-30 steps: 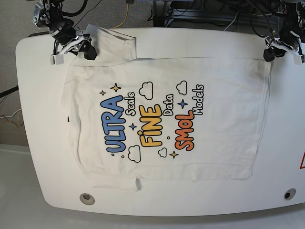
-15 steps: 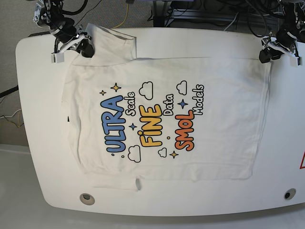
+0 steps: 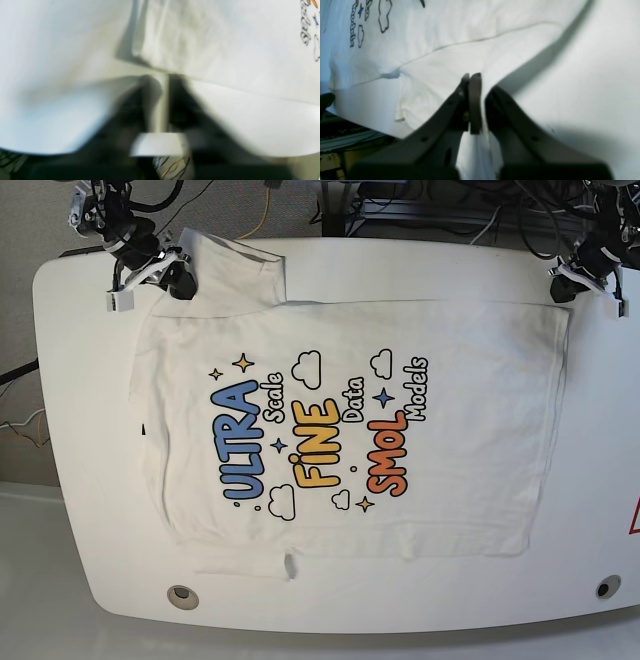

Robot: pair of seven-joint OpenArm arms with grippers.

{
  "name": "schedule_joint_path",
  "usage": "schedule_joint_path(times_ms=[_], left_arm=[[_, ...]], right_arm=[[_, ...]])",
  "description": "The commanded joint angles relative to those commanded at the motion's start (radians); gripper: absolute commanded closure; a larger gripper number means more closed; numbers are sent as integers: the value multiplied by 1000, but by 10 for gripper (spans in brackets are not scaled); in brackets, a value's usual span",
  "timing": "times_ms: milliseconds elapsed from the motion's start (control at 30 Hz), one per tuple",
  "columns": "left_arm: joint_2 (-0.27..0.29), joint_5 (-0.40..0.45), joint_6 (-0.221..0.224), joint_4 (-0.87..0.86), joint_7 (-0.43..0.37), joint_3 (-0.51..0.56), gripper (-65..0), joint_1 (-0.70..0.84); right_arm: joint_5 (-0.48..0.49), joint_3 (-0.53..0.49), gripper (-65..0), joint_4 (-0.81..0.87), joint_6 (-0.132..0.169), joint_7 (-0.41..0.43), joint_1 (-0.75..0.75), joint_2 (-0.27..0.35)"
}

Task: Fold the T-shirt properly
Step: 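Close both grippers on the shirt's shoulder edges beside the collar, then pull the shirt toward the robot with both grippers to straighten it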

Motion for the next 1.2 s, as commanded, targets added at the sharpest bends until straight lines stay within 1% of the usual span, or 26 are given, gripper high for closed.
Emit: schedule_joint_path(times_ms=[133, 200, 233, 267, 400, 467, 533, 600, 667, 800, 1000, 1067, 1200], left_arm=[[2, -10, -6, 2, -2, -22, 0, 1], [4, -23, -12, 4, 12, -40, 0, 0], [8, -35, -23, 4, 30, -48, 0, -4], [12, -47, -34, 5, 47, -56, -18, -8], [14, -57, -44, 5, 53, -63, -197, -10], [15, -58, -45, 3, 47, -62, -273, -12], [18, -57, -43, 1, 43, -59, -333, -13], [22, -58, -43, -3, 42, -55, -349, -17], [27, -44, -43, -14, 51, -31, -314, -40], [31, -45, -41, -19, 57, -24, -309, -53], [29, -45, -38, -23, 68, -14, -324, -76], [23, -48, -37, -23, 72, -32, -320, -70], [21, -42, -36, -15, 61, -30, -329, -62]], right_arm=[[-2, 1, 0, 0, 1, 3, 0, -1], [-4, 1, 0, 1, 2, 4, -1, -2], [-5, -4, 0, 0, 2, 6, 2, -1], [-5, -8, 0, -1, 2, 9, 4, 0], [-6, -8, 0, -1, 1, 6, 4, 0], [-6, -10, 0, -3, 1, 6, 4, 0], [-8, -10, 0, -4, 2, 6, 6, 0], [-7, -11, 0, -5, 3, 7, 5, 0], [-2, -5, 0, -3, 7, 8, 6, 2], [-2, -5, 0, -3, 7, 8, 6, 3], [-1, -5, 0, -4, 6, 9, 7, 5], [5, 2, 0, -2, 4, 4, 6, 2], [6, 3, 0, -2, 6, 3, 6, 2]])
